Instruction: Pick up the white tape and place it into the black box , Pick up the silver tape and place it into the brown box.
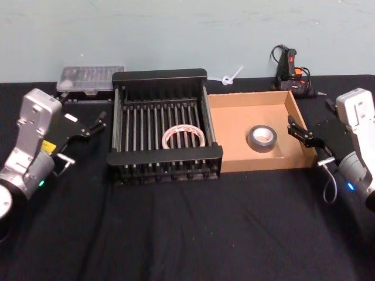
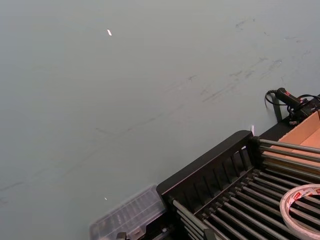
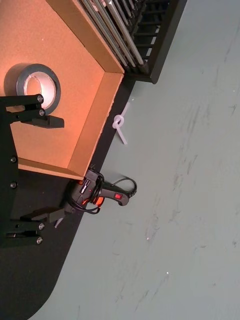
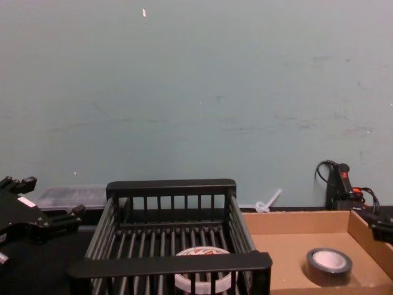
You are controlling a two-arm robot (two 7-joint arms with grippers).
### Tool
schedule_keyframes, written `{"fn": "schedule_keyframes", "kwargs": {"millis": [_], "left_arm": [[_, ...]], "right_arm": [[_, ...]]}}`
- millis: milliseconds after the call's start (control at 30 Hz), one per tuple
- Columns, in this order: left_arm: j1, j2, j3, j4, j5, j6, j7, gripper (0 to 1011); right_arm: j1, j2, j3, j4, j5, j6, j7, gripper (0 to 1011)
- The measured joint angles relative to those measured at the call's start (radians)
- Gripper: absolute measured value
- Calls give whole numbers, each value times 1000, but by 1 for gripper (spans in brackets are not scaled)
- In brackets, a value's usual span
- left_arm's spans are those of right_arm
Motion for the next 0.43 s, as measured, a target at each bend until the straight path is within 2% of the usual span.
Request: {"fn": "schedule_keyframes", "kwargs": {"millis": [433], "left_arm": [[0,0,0,0,0,0,0,1001]], "right_arm": [[0,0,0,0,0,0,0,1003]]}}
